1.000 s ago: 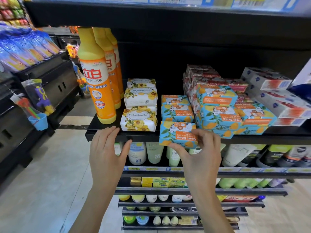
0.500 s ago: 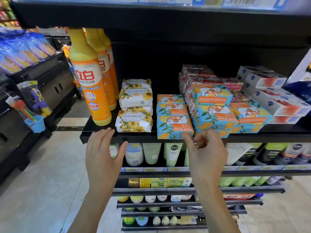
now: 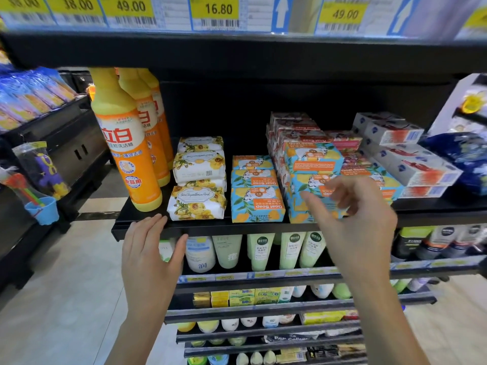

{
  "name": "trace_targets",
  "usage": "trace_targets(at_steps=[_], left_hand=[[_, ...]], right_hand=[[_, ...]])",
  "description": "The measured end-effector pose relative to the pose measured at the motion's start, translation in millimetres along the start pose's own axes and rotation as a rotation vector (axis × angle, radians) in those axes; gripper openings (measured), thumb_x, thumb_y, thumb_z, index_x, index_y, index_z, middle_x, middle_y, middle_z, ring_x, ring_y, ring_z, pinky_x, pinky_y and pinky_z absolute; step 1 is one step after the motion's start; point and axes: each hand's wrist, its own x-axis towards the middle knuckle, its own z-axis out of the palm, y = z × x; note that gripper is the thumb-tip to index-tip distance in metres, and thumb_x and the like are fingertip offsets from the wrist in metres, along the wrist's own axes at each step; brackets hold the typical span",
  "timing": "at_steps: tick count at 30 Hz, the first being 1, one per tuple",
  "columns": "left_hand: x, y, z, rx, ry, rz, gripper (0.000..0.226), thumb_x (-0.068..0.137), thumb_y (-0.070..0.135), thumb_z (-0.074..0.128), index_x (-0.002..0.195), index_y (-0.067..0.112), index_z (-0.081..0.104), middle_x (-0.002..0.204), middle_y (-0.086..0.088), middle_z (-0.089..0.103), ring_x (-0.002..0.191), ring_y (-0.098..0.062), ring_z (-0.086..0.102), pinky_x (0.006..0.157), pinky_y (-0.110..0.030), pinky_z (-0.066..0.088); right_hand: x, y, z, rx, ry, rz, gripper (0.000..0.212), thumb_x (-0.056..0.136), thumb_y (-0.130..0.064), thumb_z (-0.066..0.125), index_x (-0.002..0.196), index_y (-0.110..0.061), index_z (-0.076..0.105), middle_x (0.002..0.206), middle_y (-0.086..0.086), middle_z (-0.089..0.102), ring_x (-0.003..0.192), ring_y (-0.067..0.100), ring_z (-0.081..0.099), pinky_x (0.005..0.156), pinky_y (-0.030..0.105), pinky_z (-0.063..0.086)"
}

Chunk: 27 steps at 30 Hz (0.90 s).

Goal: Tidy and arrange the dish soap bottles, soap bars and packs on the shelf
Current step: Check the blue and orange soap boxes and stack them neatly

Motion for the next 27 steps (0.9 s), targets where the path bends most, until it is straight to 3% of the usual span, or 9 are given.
trace_targets(at_steps=[2, 4, 7, 11, 14, 18, 22, 27], left_hand=[[0.1, 0.1, 0.1, -0.014, -0.003, -0.01, 0.054, 0.08, 0.021, 0.083, 0.126, -0.003, 0.066, 0.127, -0.02, 0.066, 0.125, -0.04, 0.056, 0.107, -0.059, 0.045], [-0.4, 0.6, -0.8, -0.027, -0.009, -0.022, 0.055, 0.079, 0.017, 0.084, 0.127, -0.003, 0.066, 0.128, -0.02, 0.065, 0.127, -0.041, 0.054, 0.109, -0.057, 0.043], [-1.2, 1.3, -3.3, -0.048, -0.025, -0.043, 0.054, 0.08, 0.013, 0.084, 0.129, -0.002, 0.066, 0.13, -0.018, 0.064, 0.13, -0.038, 0.051, 0.11, -0.051, 0.041], [-1.8, 8.8, -14.0, -0.125, -0.016, -0.089, 0.043, 0.085, 0.014, 0.078, 0.126, 0.006, 0.069, 0.129, -0.012, 0.066, 0.128, -0.032, 0.054, 0.106, -0.042, 0.042], [-6.0, 34.0, -25.1, -0.211, 0.018, -0.086, 0.031, 0.087, 0.011, 0.075, 0.117, 0.012, 0.073, 0.119, -0.004, 0.068, 0.114, -0.024, 0.061, 0.098, -0.028, 0.043], [-4.3, 78.5, -25.9, -0.384, -0.093, 0.053, 0.023, 0.091, 0.027, 0.071, 0.113, 0.022, 0.073, 0.113, 0.007, 0.067, 0.108, -0.007, 0.063, 0.097, -0.008, 0.041], [16.2, 123.6, -20.6, -0.506, -0.311, 0.108, 0.036, 0.087, 0.043, 0.069, 0.122, 0.033, 0.068, 0.118, 0.022, 0.061, 0.108, 0.002, 0.061, 0.094, -0.007, 0.043], [44.9, 166.5, -2.4, -0.481, -0.518, 0.11, 0.062, 0.084, 0.048, 0.076, 0.141, 0.035, 0.056, 0.124, 0.027, 0.051, 0.107, 0.006, 0.056, 0.095, -0.014, 0.048]], right_hand=[[31.1, 3.1, -14.2, -0.107, -0.126, 0.016, 0.05, 0.08, -0.039, 0.085, 0.122, -0.02, 0.064, 0.108, -0.005, 0.056, 0.098, 0.007, 0.052, 0.086, 0.01, 0.037], [58.8, 6.4, -21.6, -0.199, -0.281, 0.053, 0.072, 0.078, -0.044, 0.085, 0.14, -0.021, 0.056, 0.126, -0.007, 0.052, 0.116, 0.008, 0.049, 0.096, 0.018, 0.035], [86.0, 9.5, -22.3, -0.3, -0.425, 0.068, 0.084, 0.076, -0.046, 0.085, 0.147, -0.019, 0.05, 0.137, 0.0, 0.054, 0.124, 0.017, 0.052, 0.094, 0.023, 0.034], [100.7, 16.0, -14.3, -0.289, -0.535, 0.103, 0.09, 0.074, -0.051, 0.084, 0.149, -0.016, 0.047, 0.132, -0.002, 0.062, 0.12, 0.019, 0.059, 0.094, 0.03, 0.047], [104.6, 24.0, -8.0, -0.299, -0.526, 0.12, 0.101, 0.074, -0.055, 0.082, 0.156, -0.016, 0.04, 0.148, 0.005, 0.056, 0.135, 0.029, 0.053, 0.108, 0.047, 0.049], [106.8, 31.4, -4.6, -0.274, -0.504, 0.12, 0.094, 0.078, -0.049, 0.083, 0.155, -0.015, 0.041, 0.15, 0.004, 0.055, 0.137, 0.028, 0.052, 0.109, 0.042, 0.045], [107.8, 37.3, -1.4, -0.201, -0.451, 0.131, 0.09, 0.077, -0.039, 0.088, 0.153, -0.013, 0.046, 0.146, 0.005, 0.058, 0.133, 0.024, 0.055, 0.103, 0.031, 0.044], [109.9, 42.7, -2.4, -0.2, -0.373, 0.073, 0.096, 0.071, -0.041, 0.091, 0.152, -0.015, 0.047, 0.144, 0.005, 0.05, 0.131, 0.024, 0.051, 0.107, 0.034, 0.04]])
